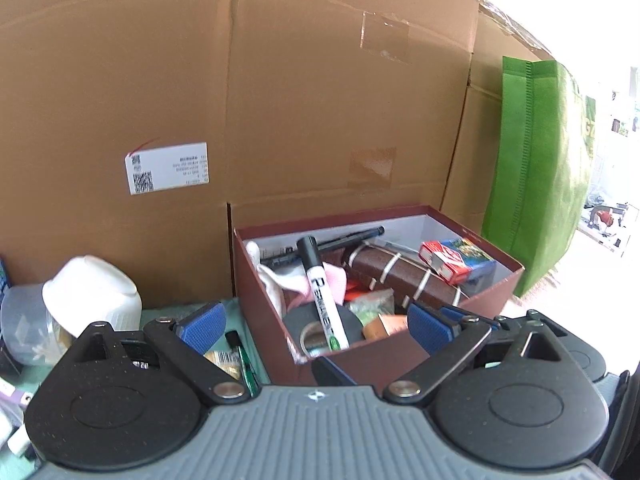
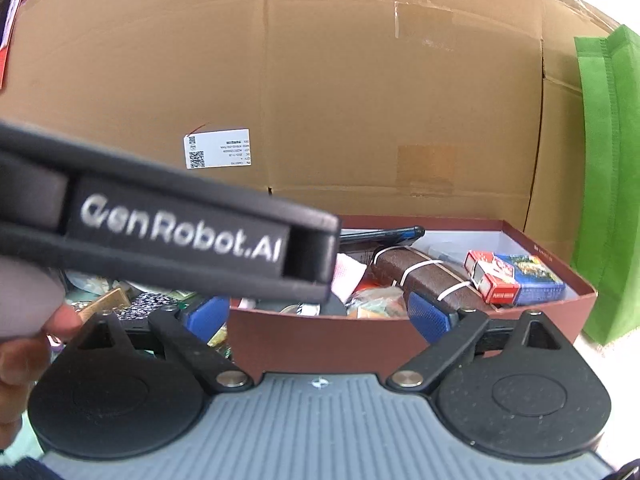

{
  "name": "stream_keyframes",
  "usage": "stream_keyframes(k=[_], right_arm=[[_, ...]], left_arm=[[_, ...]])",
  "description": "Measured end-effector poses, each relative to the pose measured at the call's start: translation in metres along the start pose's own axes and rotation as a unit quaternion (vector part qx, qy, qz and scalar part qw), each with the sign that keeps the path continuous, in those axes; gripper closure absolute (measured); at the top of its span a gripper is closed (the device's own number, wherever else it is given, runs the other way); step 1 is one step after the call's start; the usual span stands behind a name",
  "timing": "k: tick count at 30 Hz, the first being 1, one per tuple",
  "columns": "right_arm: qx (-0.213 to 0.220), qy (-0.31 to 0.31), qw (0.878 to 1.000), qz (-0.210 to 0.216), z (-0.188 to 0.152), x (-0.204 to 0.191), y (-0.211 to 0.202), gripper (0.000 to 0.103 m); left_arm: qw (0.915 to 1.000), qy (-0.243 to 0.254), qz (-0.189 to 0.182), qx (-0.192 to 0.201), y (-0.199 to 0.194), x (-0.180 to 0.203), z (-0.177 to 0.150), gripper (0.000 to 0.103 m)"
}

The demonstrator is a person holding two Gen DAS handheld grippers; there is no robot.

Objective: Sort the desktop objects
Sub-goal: 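Release the marker into the brown box and withdraw the left gripper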

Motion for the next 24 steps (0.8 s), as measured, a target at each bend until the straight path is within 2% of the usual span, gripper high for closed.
stream_keyframes(k=[9, 24], right_arm=[[-0.012, 0.011, 1.000, 0.002, -0.017, -0.015, -0.016, 0.008], [-0.053, -0.001, 0.998, 0.025, -0.047, -0.061, -0.021, 0.008]], left_arm=[[0.9992, 0.003, 0.029, -0.028, -0.011, -0.008, -0.023, 0.003], [0.9969, -0.037, 0.032, -0.062, -0.032, -0.042, -0.077, 0.003]])
Point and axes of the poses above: each gripper's, at about its wrist camera, not at the fingertips, and y roughly the way its jaws point, x to its right, z to its top, the point moved 8 cm from there along y, roughly the way its jaws point, and after that the axes turned 15 degrees about z, right-handed, at the moved point
